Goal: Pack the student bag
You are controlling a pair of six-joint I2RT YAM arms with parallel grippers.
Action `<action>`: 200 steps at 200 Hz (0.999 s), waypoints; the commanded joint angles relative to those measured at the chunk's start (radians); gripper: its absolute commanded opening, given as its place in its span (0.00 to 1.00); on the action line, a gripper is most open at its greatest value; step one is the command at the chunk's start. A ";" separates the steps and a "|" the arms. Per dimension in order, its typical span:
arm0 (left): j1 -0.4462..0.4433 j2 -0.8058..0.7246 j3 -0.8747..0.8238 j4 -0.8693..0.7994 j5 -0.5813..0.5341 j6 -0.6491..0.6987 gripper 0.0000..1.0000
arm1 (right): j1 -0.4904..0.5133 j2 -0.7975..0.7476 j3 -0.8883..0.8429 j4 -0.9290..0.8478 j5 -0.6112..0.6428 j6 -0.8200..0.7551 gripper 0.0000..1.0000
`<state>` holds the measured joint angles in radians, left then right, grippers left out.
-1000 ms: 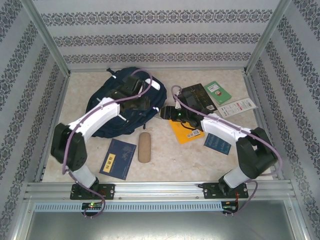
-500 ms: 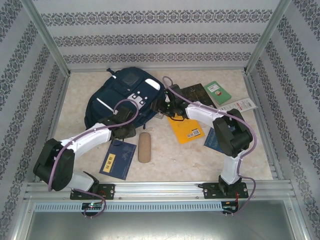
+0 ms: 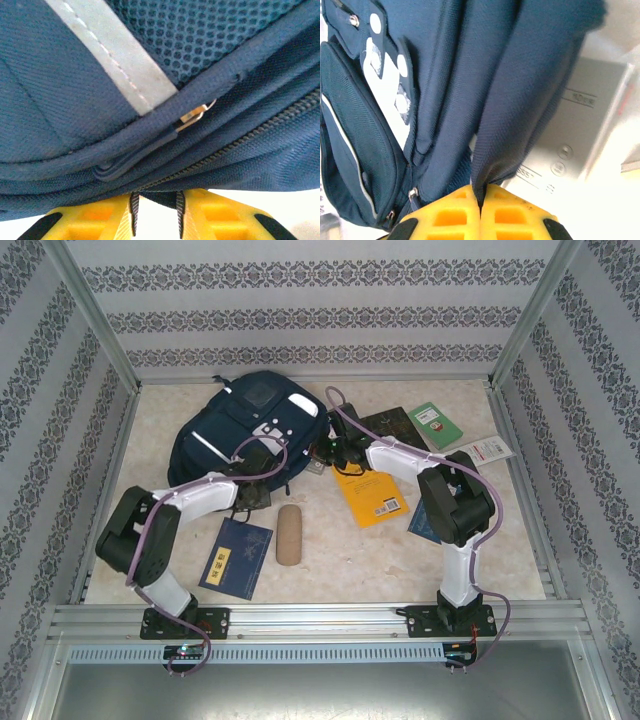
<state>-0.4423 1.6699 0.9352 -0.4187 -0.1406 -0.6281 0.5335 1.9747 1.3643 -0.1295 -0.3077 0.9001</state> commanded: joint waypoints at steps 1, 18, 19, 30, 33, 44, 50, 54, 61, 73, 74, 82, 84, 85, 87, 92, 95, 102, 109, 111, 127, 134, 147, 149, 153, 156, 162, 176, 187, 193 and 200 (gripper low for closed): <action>0.041 0.069 0.075 0.080 -0.025 0.099 0.29 | -0.008 -0.004 0.018 -0.006 -0.010 0.009 0.00; 0.057 0.122 0.135 0.071 -0.025 0.142 0.29 | -0.013 -0.013 0.012 0.006 -0.014 0.017 0.00; 0.058 0.125 0.138 0.071 -0.025 0.143 0.29 | -0.013 -0.014 0.012 0.007 -0.015 0.019 0.00; 0.072 0.143 0.179 0.055 -0.025 0.159 0.29 | -0.016 -0.021 0.006 0.014 -0.022 0.031 0.00; 0.075 0.147 0.190 0.049 -0.025 0.162 0.29 | -0.017 -0.022 0.004 0.017 -0.023 0.034 0.00; 0.077 0.144 0.221 0.028 -0.031 0.165 0.29 | -0.017 -0.028 0.001 0.025 -0.028 0.043 0.00; 0.078 0.136 0.227 0.022 -0.023 0.166 0.29 | -0.017 -0.030 -0.001 0.025 -0.033 0.051 0.00; 0.078 0.129 0.228 0.019 -0.014 0.164 0.30 | -0.017 -0.031 -0.001 0.030 -0.039 0.057 0.00; 0.075 0.113 0.225 0.017 0.001 0.155 0.31 | -0.017 -0.032 -0.001 0.039 -0.051 0.069 0.00; 0.064 0.074 0.198 0.025 0.016 0.141 0.32 | -0.017 -0.031 0.002 0.052 -0.065 0.094 0.00; 0.062 0.070 0.195 0.026 0.017 0.140 0.32 | -0.017 -0.031 0.003 0.052 -0.065 0.098 0.00; 0.047 0.044 0.170 0.037 0.017 0.134 0.33 | -0.015 -0.030 0.006 0.060 -0.075 0.118 0.00; 0.044 0.039 0.162 0.040 0.016 0.133 0.33 | -0.015 -0.028 0.008 0.062 -0.077 0.121 0.00; 0.042 0.037 0.158 0.041 0.016 0.133 0.33 | -0.015 -0.028 0.009 0.062 -0.078 0.123 0.00; 0.037 0.029 0.151 0.045 0.017 0.132 0.34 | -0.015 -0.028 0.011 0.063 -0.079 0.126 0.00; 0.026 0.016 0.133 0.057 0.021 0.130 0.34 | -0.015 -0.028 0.014 0.063 -0.083 0.137 0.00; 0.020 0.006 0.121 0.065 0.024 0.130 0.34 | -0.015 -0.028 0.017 0.063 -0.084 0.142 0.00; 0.004 -0.012 0.094 0.086 0.029 0.131 0.34 | -0.015 -0.027 0.023 0.063 -0.086 0.157 0.00; -0.012 -0.024 0.067 0.107 0.024 0.130 0.34 | -0.015 -0.026 0.029 0.064 -0.092 0.169 0.00; -0.016 -0.028 0.059 0.115 0.022 0.128 0.35 | -0.016 -0.026 0.030 0.064 -0.092 0.173 0.00; -0.042 -0.040 -0.001 0.180 0.020 0.114 0.36 | -0.015 -0.025 0.044 0.056 -0.091 0.194 0.00; -0.053 -0.040 -0.022 0.219 0.024 0.107 0.36 | -0.015 -0.024 0.050 0.052 -0.092 0.198 0.00; -0.085 -0.032 -0.046 0.283 0.015 0.107 0.37 | -0.015 -0.020 0.058 0.040 -0.088 0.196 0.00; -0.090 -0.029 -0.046 0.290 0.010 0.107 0.38 | -0.016 -0.019 0.058 0.041 -0.087 0.196 0.00; -0.100 -0.022 -0.047 0.302 0.000 0.107 0.39 | -0.016 -0.018 0.057 0.040 -0.087 0.197 0.00; -0.107 -0.016 -0.044 0.310 -0.007 0.107 0.39 | -0.016 -0.016 0.058 0.039 -0.089 0.198 0.00; -0.118 0.000 -0.040 0.324 -0.015 0.107 0.40 | -0.017 -0.013 0.058 0.039 -0.092 0.202 0.00; -0.136 0.039 -0.019 0.349 -0.027 0.104 0.41 | -0.018 -0.011 0.053 0.039 -0.097 0.207 0.00; -0.147 0.068 0.002 0.360 -0.047 0.100 0.42 | -0.017 -0.011 0.049 0.039 -0.099 0.206 0.00; -0.151 0.083 0.013 0.358 -0.066 0.093 0.42 | -0.017 -0.010 0.050 0.039 -0.098 0.203 0.00; -0.150 0.102 0.025 0.354 -0.086 0.082 0.42 | -0.018 -0.008 0.051 0.033 -0.095 0.199 0.00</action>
<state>-0.5770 1.7184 0.9115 -0.1390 -0.1493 -0.5129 0.5064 1.9743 1.3876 -0.1001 -0.3614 1.0889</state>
